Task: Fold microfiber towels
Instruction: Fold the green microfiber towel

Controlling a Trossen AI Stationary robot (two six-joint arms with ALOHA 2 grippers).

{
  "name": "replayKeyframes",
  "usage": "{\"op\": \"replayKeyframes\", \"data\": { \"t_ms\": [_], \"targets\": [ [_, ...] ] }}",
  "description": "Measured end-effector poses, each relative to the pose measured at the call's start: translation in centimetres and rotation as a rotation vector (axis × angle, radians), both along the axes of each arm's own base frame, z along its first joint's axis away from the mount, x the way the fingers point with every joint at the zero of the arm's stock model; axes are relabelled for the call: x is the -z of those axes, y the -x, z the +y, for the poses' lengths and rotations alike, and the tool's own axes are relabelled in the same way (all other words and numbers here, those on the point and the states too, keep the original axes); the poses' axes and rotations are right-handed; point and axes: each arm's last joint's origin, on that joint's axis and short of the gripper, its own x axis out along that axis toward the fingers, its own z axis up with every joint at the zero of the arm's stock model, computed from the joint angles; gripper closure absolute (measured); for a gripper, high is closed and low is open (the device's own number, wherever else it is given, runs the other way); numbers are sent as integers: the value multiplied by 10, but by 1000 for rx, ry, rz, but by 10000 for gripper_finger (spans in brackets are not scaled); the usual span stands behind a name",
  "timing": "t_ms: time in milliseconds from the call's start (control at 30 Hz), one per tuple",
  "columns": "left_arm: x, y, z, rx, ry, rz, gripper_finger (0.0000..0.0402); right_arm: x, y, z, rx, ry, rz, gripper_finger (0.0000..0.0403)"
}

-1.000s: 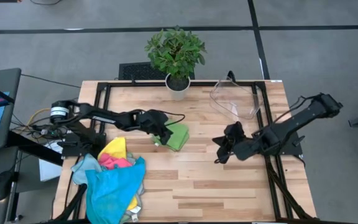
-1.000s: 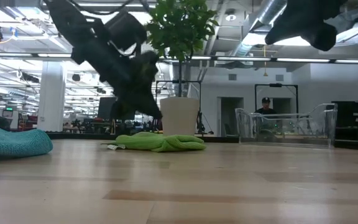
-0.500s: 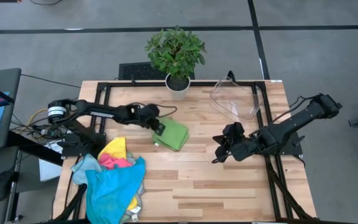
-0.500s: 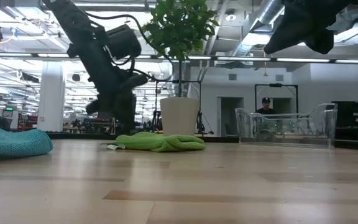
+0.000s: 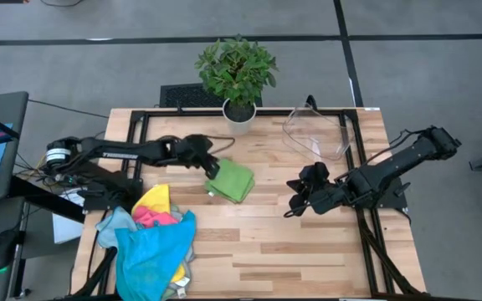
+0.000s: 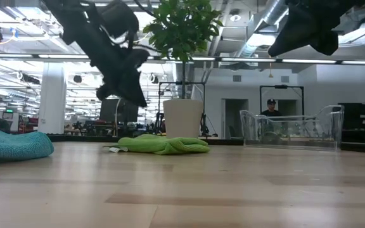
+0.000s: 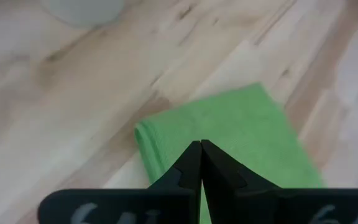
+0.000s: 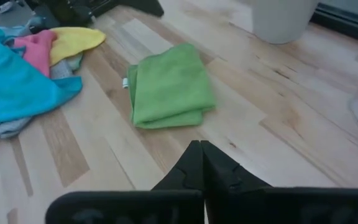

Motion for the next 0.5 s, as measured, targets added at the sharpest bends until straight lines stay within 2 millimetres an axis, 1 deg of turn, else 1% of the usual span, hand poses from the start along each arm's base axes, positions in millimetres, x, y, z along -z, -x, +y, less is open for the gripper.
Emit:
{"op": "replayKeyframes", "data": {
  "t_ms": [167,233,367,433,500],
  "targets": [
    [24,-18,-14,68,-1,96,401,0,0,0,-2,-4,-2,376],
    [27,-28,-17,82,-4,106,401,0,0,0,-2,-5,-3,374],
    [30,-43,-19,126,-31,132,401,0,0,0,-3,-7,-6,383],
    [37,-48,-18,142,-35,176,401,-1,0,0,-3,-7,-7,388],
    [49,-51,-16,143,-22,234,401,-1,0,1,-3,-7,-6,389]
  ]
}}
